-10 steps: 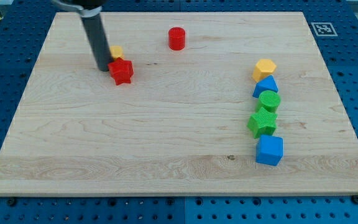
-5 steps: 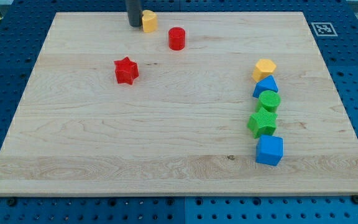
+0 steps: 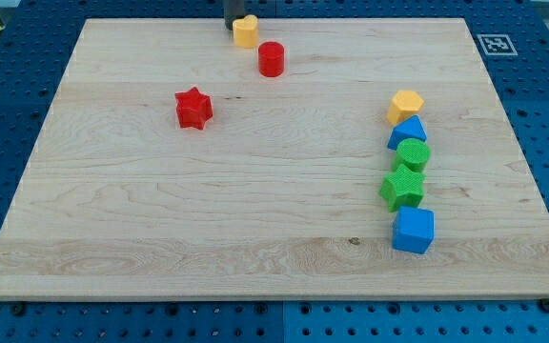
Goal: Push the yellow hexagon to the top side of red circle
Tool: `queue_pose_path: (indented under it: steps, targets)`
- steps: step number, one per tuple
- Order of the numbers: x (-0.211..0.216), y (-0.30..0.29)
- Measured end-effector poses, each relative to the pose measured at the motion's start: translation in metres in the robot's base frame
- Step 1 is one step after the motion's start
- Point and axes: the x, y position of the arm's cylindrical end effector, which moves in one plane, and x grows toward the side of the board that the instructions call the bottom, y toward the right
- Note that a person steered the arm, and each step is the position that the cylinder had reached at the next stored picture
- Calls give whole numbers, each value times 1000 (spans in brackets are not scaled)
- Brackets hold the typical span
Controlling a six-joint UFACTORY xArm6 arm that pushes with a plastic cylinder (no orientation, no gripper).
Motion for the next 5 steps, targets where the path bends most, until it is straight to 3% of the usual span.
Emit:
queue_pose_path:
  steps: [5]
  targets:
    - [29, -6]
